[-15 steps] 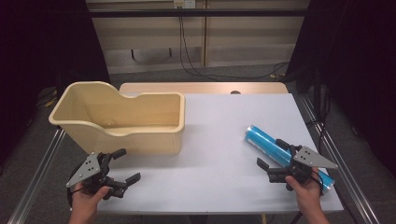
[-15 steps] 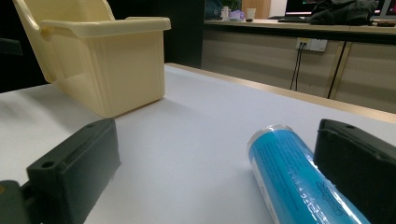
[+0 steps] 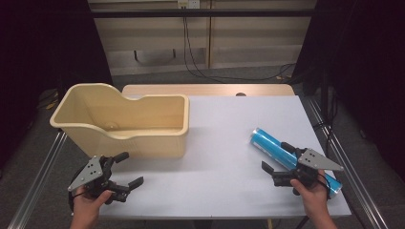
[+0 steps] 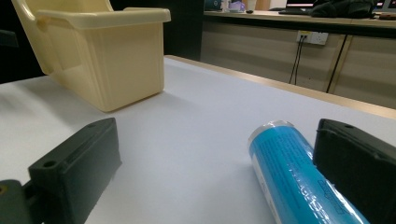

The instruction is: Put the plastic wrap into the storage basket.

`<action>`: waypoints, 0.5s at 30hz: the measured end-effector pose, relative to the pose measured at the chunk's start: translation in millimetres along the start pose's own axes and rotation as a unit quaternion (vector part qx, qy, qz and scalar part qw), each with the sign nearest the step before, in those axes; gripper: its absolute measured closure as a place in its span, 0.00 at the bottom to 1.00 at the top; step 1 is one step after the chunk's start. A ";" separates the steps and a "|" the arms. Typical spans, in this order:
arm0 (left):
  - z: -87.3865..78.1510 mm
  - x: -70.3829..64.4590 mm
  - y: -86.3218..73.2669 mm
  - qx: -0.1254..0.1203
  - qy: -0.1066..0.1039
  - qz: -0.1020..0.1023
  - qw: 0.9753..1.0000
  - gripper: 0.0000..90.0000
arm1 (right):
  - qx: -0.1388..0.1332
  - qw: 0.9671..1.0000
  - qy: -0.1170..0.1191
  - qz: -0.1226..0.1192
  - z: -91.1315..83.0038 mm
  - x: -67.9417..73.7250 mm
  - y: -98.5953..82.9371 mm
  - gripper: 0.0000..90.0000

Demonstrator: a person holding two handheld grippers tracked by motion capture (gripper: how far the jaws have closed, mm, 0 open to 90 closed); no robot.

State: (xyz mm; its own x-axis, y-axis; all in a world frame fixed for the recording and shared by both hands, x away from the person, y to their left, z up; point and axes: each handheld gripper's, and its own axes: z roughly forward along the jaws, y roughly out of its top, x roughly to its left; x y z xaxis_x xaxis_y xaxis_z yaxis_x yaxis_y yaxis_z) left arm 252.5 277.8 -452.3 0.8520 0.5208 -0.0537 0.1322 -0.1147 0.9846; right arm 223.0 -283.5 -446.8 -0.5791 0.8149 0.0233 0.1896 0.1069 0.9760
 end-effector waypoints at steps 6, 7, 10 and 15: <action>0.7 -0.5 -0.2 0.004 0.000 0.001 1.000 0.00 | 0.014 1.000 -0.009 -0.002 2.8 -0.9 7.1 0.01; 0.8 -0.5 -0.2 0.005 -0.001 0.002 1.000 0.00 | 0.022 1.000 -0.013 -0.004 3.5 -1.4 8.3 0.01; 1.0 -0.7 -0.1 0.005 -0.002 0.001 1.000 0.00 | 0.032 0.999 -0.012 -0.004 5.8 -1.5 11.8 0.02; 1.4 -0.9 -0.6 0.008 -0.002 0.001 1.000 0.00 | 0.057 0.998 -0.010 -0.002 9.8 -3.0 17.3 0.02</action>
State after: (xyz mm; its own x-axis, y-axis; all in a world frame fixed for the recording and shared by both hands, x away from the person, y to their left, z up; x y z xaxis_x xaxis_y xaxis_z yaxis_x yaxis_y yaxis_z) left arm 252.4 276.2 -453.1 0.8545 0.5167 -0.0522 0.1384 -0.1296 0.9819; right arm 235.8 -278.5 -432.1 -0.5638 0.8258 0.0143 0.2771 0.1728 0.9452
